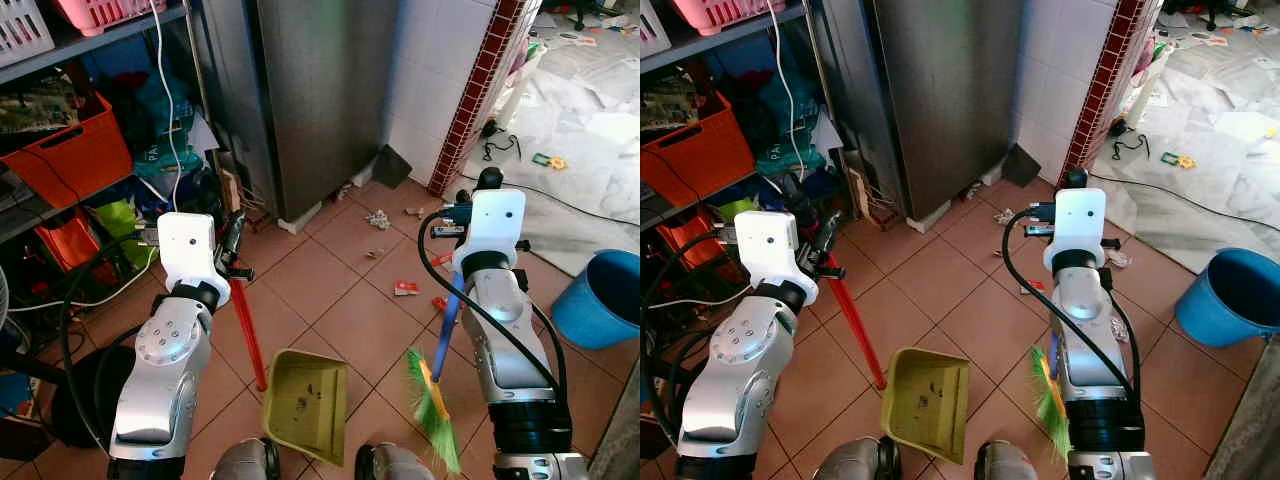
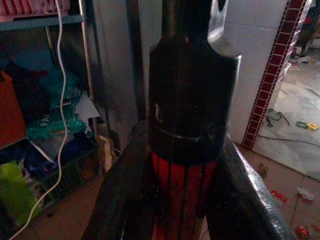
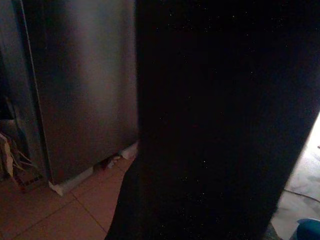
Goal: Sweep floor
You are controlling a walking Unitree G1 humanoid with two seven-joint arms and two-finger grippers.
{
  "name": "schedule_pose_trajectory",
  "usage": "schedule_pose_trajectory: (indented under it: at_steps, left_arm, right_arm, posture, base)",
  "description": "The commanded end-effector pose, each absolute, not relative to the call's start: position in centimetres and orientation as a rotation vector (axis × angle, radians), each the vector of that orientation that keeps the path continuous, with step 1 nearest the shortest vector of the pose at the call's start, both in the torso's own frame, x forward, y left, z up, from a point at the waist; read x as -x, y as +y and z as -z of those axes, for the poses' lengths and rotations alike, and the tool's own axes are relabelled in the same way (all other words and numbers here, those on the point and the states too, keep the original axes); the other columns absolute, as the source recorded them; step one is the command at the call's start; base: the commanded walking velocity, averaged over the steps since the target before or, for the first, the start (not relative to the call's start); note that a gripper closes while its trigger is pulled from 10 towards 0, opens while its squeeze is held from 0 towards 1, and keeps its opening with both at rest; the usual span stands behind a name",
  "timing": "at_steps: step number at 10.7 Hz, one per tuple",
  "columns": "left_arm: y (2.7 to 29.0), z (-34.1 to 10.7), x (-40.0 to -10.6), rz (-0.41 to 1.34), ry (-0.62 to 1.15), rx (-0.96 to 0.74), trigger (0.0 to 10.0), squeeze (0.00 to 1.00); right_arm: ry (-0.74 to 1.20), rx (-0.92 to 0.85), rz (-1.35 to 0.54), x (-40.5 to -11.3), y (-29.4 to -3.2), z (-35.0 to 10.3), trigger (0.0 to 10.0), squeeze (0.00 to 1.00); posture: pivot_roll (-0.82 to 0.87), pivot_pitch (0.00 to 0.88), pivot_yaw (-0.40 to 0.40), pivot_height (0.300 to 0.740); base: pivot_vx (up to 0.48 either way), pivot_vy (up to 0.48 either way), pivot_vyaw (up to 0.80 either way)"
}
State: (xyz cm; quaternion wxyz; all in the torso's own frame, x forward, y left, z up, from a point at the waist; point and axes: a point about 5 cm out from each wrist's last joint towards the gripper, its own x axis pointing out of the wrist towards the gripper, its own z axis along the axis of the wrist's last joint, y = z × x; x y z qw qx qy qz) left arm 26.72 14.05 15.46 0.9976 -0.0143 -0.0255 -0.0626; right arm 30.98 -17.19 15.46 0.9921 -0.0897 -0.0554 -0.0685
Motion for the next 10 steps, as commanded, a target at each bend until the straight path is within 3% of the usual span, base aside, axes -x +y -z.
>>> schedule_pose_trajectory:
  at_steps: [1, 2, 9, 10]
  left_arm:
    - [14.3, -16.4, -26.8, 0.114, -0.101, 0.024, 10.0, 0.00]
    - [13.8, -16.5, -27.0, 0.094, -0.105, 0.006, 10.0, 0.00]
    - [13.6, -16.7, -27.1, 0.063, -0.118, 0.001, 10.0, 0.00]
    - [13.5, -16.2, -26.7, 0.078, -0.095, 0.007, 10.0, 0.00]
  right_arm:
    - [-0.118, 0.191, 0.146, -31.0, -17.3, -15.7, 10.0, 0.00]
    - [-0.092, 0.171, 0.111, -31.4, -16.9, -15.7, 10.0, 0.00]
    - [-0.055, 0.177, 0.083, -31.6, -16.8, -15.5, 10.0, 0.00]
    - [-0.024, 0.166, 0.149, -31.2, -18.1, -15.3, 10.0, 0.00]
  posture:
    - [-0.02, 0.088, 0.020, 0.740]
    - [-0.02, 0.132, -0.001, 0.740]
    - [-0.04, 0.135, -0.031, 0.740]
    - [-0.04, 0.135, -0.040, 0.740]
  base:
    - [0.000, 0.000, 0.00]
    - [0.000, 0.000, 0.00]
    - [0.000, 0.000, 0.00]
    - [0.000, 0.000, 0.00]
